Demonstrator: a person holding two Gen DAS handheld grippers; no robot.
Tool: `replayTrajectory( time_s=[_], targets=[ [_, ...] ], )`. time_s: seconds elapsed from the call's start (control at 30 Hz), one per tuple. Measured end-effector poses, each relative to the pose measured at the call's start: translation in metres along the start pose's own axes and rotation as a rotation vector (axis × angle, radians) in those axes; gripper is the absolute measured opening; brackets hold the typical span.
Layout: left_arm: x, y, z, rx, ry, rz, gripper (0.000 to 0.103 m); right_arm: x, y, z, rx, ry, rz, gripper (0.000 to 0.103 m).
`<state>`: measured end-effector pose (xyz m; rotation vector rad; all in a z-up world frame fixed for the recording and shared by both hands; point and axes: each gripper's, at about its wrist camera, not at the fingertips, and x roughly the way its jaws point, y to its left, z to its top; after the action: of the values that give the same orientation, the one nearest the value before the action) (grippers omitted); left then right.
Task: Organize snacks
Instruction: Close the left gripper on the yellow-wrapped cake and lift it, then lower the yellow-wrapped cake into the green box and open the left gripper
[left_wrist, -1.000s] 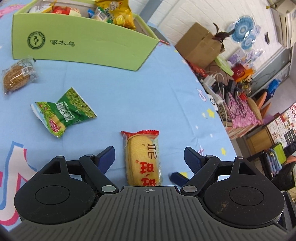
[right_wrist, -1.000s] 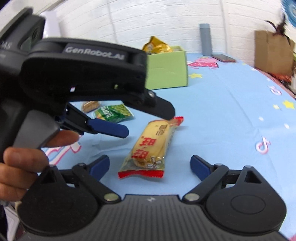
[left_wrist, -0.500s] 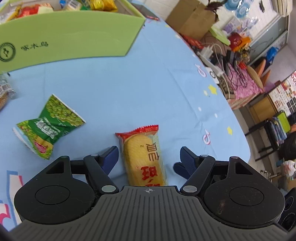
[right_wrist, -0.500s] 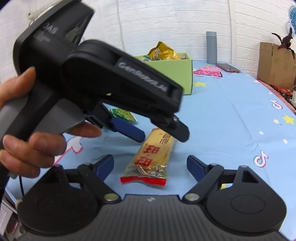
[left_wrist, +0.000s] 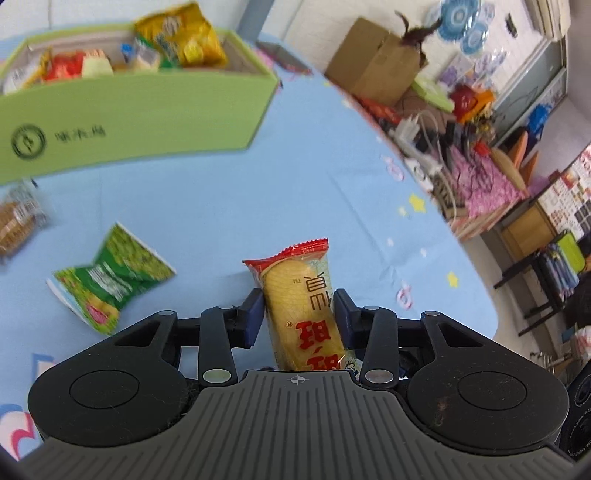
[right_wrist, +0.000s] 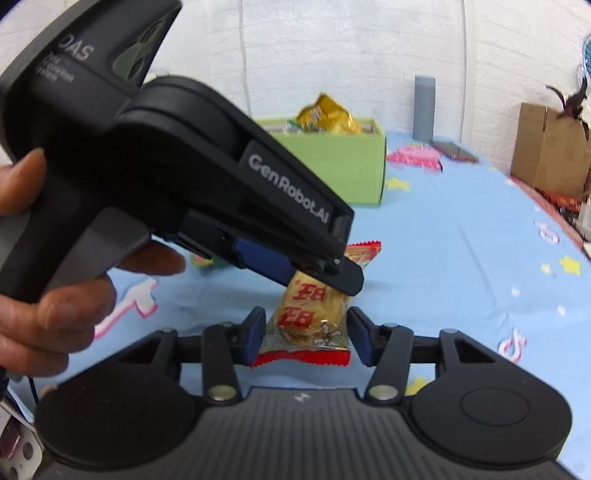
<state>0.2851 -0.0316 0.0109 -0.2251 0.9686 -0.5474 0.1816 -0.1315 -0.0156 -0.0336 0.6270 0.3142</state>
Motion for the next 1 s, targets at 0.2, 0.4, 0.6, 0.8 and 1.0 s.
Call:
replayTrajectory(
  time_s=[0.2,0.4,0.6,0.8,1.0],
  targets=[
    [-0.047,0.023,0.043,-0.035,-0.163,0.054,0.024,0.018,0.014,0.055,-0.113,-0.093,0.057,0.058],
    [-0.060,0.066,0.122,-0.071,-0.254,0.144,0.025,0.080,0.025,0.134,-0.171,-0.137,0.144,0.058],
    [-0.021,0.123,0.199,-0.111,-0.230,0.162,0.024,0.178,0.018,0.206,-0.191,-0.098,0.147,0.058],
    [0.032,0.169,0.205,-0.142,-0.158,0.183,0.024,0.259,0.007,0.208,-0.165,0.027,0.198,0.057],
    [0.021,0.163,0.195,-0.116,-0.214,0.161,0.039,0.268,-0.001,0.208,-0.141,0.013,0.206,0.067]
  ],
)
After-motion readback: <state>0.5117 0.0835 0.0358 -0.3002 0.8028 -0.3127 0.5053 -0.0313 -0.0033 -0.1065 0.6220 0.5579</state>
